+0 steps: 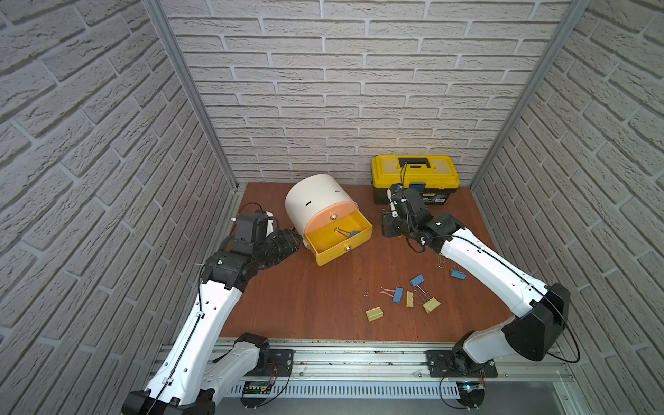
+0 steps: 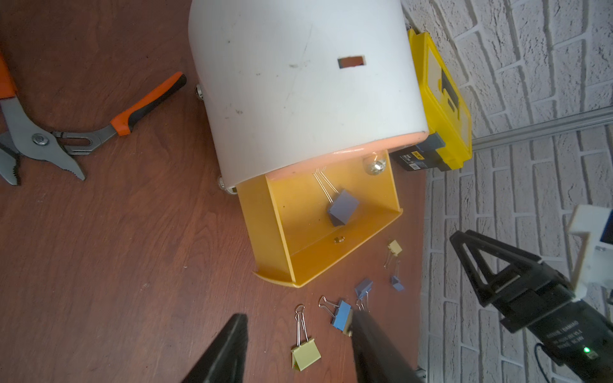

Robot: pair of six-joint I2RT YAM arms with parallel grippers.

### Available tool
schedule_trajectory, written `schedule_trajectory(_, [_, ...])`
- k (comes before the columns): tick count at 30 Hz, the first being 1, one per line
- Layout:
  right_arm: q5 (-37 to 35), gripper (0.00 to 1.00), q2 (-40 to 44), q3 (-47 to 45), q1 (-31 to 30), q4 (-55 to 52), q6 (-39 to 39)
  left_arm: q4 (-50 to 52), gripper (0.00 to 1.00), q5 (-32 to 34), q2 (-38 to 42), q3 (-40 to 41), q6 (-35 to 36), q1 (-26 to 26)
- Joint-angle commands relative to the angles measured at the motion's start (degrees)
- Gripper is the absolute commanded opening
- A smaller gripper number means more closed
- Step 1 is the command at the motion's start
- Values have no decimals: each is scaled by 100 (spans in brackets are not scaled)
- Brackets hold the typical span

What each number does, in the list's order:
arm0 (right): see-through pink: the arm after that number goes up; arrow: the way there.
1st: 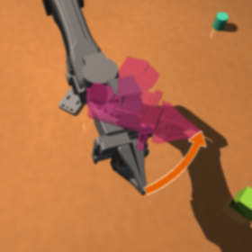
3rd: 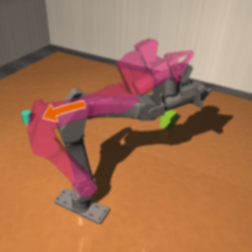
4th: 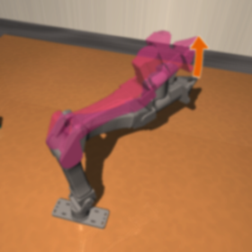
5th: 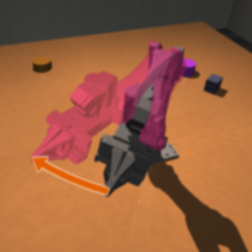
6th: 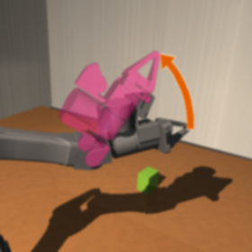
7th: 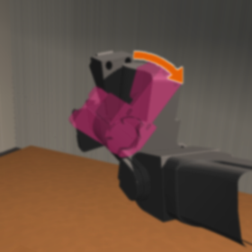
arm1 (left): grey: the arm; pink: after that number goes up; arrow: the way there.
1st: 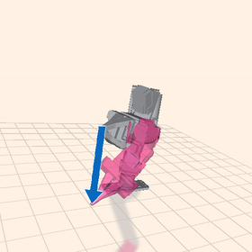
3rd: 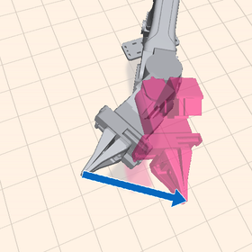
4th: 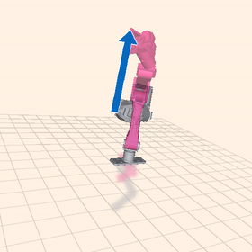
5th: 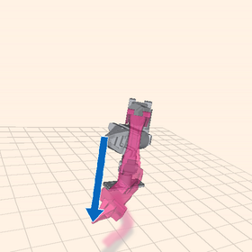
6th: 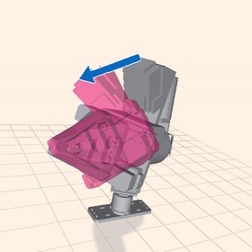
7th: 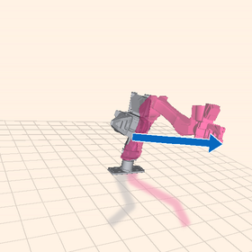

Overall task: Put the binder clips in the drawer according to color
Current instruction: Place the binder clip in the drawer, then move the binder clip to the center of the board.

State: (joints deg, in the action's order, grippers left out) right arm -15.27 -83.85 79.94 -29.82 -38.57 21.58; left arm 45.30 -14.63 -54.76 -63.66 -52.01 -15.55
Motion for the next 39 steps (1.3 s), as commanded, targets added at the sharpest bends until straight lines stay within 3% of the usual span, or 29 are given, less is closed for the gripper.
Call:
schedule_trajectory(1, [214, 65, 379, -554, 243, -310, 530, 45, 55, 158, 62, -88, 143, -141])
schedule_trajectory(9, [28, 70, 826, -1590, 491, -632, 997, -199, 55, 530, 197, 328, -174, -770])
schedule_trajectory(16, [2, 79, 493, -2148, 617, -693, 1166, -316, 55, 819, 388, 620, -437, -1188])
schedule_trajectory(24, [255, 85, 15, -2719, 771, -270, 1449, -319, 55, 925, 638, 802, -582, -1240])
schedule_trajectory(39, [1213, 86, -695, -3199, 822, 595, 1890, -124, 55, 975, 791, 846, -603, -1243])
